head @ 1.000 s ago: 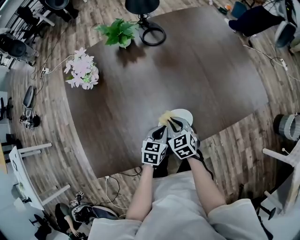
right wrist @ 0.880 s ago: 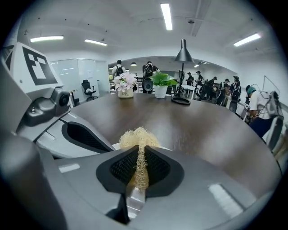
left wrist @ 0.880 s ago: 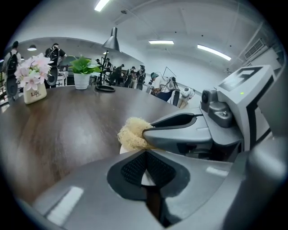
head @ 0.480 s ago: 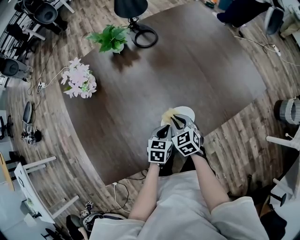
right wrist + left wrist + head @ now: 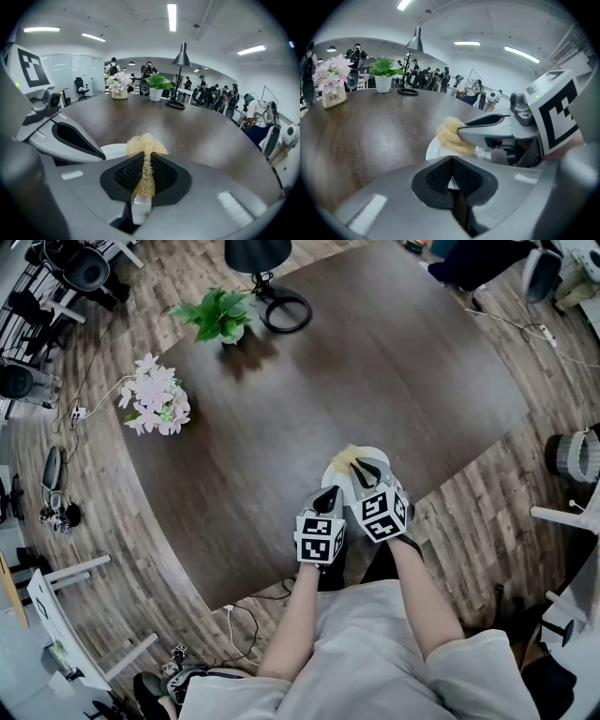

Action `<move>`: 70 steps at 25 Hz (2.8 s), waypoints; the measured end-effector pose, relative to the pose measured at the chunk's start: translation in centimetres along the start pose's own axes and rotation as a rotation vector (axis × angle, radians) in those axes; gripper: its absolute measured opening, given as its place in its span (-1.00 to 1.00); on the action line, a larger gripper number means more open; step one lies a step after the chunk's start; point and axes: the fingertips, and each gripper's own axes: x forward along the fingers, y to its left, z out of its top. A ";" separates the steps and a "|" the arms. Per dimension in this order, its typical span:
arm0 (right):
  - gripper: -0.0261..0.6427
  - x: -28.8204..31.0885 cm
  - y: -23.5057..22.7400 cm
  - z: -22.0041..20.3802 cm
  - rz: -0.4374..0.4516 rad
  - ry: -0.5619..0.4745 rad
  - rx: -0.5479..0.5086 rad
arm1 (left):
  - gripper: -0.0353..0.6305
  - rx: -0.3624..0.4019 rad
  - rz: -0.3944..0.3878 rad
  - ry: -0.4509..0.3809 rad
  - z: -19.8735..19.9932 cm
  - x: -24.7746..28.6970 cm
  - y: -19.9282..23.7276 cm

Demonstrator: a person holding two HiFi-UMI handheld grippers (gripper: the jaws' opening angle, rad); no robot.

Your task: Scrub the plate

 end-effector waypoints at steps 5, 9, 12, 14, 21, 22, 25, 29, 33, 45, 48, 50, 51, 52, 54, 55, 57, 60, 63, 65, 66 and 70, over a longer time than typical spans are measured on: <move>-0.74 -0.5 -1.9 -0.6 -0.046 0.011 0.019 | -0.89 0.007 -0.007 0.004 -0.1 0.0 0.0; -0.74 -1.2 -3.2 -1.0 -0.081 0.014 0.034 | -0.89 0.002 -0.012 0.004 -0.1 -0.1 0.0; -0.74 -1.6 -4.0 -1.3 -0.101 0.018 0.048 | -0.89 -0.021 -0.019 -0.012 0.0 -0.2 0.2; -0.74 -1.9 -4.4 -1.6 -0.115 0.019 0.060 | -0.89 -0.033 -0.023 -0.023 0.2 -0.2 0.3; -0.74 -3.5 -5.6 -2.5 -0.172 0.022 0.103 | -0.89 -0.021 -0.032 -0.025 0.1 -0.3 0.2; -0.74 -3.8 -5.7 -2.6 -0.179 0.022 0.111 | -0.89 -0.019 -0.034 -0.028 0.1 -0.3 0.2; -0.74 -4.4 -5.9 -3.2 -0.199 0.027 0.132 | -0.89 -0.006 -0.038 -0.039 0.1 -0.4 0.1; -0.74 -5.2 -5.7 -3.9 -0.215 0.033 0.152 | -0.89 -0.003 -0.044 -0.048 0.1 -0.5 0.0; -0.74 -5.8 -5.1 -4.4 -0.218 0.036 0.171 | -0.89 -0.019 -0.050 -0.059 0.3 -0.7 0.0; -0.74 -6.4 -2.3 -4.4 -0.200 0.034 0.160 | -0.89 -0.045 -0.063 -0.095 0.6 -1.1 0.1; -0.74 -6.3 -1.3 -4.2 -0.185 0.032 0.161 | -0.89 -0.033 -0.055 -0.097 0.5 -1.2 0.1; -0.74 -6.3 -0.7 -4.1 -0.176 0.031 0.164 | -0.89 -0.023 -0.055 -0.103 0.5 -1.3 0.1; -0.74 -6.3 -0.4 -4.0 -0.171 0.030 0.165 | -0.89 -0.023 -0.056 -0.107 0.5 -1.4 0.0; -0.74 -6.3 -0.1 -3.9 -0.166 0.029 0.164 | -0.89 -0.025 -0.056 -0.111 0.6 -1.5 0.0; -0.74 -6.2 0.3 -3.7 -0.157 0.026 0.159 | -0.89 -0.033 -0.054 -0.115 0.5 -1.7 0.2; -0.74 -6.2 0.5 -3.6 -0.153 0.025 0.156 | -0.89 -0.037 -0.053 -0.118 0.5 -1.7 0.3; -0.74 -6.0 0.8 -3.3 -0.143 0.021 0.149 | -0.89 -0.043 -0.051 -0.122 0.5 -1.9 0.5; -0.74 -5.6 1.4 -2.9 -0.129 0.016 0.143 | -0.89 -0.052 -0.048 -0.126 0.4 -2.1 1.0; -0.74 -5.2 2.1 -2.7 -0.114 0.014 0.132 | -0.89 -0.067 -0.042 -0.129 0.2 -2.3 1.4; -0.74 -5.0 2.6 -2.5 -0.104 0.015 0.123 | -0.89 -0.075 -0.037 -0.129 0.2 -2.5 1.6; -0.74 -4.9 2.8 -2.3 -0.098 0.016 0.118 | -0.89 -0.081 -0.036 -0.130 0.2 -2.6 1.7; -0.74 -4.2 4.0 -1.5 -0.070 0.006 0.094 | -0.89 -0.112 -0.042 -0.140 0.3 -2.8 2.1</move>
